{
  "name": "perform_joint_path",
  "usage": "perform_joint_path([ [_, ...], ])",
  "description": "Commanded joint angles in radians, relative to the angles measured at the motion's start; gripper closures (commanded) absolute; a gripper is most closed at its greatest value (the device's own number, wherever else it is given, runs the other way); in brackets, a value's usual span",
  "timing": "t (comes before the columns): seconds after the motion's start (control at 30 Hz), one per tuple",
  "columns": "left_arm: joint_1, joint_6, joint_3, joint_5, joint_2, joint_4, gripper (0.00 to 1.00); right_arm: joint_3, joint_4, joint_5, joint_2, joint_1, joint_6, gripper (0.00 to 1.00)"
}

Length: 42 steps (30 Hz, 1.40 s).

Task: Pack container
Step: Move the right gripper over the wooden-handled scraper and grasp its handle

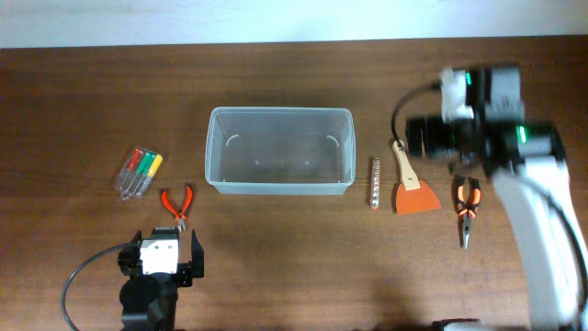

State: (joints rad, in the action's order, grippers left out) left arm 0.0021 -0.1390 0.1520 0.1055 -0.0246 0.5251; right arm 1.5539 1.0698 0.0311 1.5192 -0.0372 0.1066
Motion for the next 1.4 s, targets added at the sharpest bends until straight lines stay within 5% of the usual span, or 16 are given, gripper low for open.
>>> perform_joint_path([
  [0.0,-0.003,-0.016,-0.007,0.004,0.007,-0.002,0.01,0.286,0.142,-0.005,0.24,-0.001,0.076,0.01],
  [0.5,-0.003,-0.016,-0.007,0.004,0.007,-0.002,0.01,0.367,0.171,-0.025,0.496,0.0,0.081,0.0],
  [0.63,-0.003,-0.016,-0.007,0.004,0.007,-0.002,0.01,0.367,0.175,-0.049,0.556,0.0,0.108,0.28],
  [1.37,-0.003,-0.016,-0.007,0.004,0.007,-0.002,0.01,0.329,0.19,-0.069,0.731,0.047,0.125,0.3],
])
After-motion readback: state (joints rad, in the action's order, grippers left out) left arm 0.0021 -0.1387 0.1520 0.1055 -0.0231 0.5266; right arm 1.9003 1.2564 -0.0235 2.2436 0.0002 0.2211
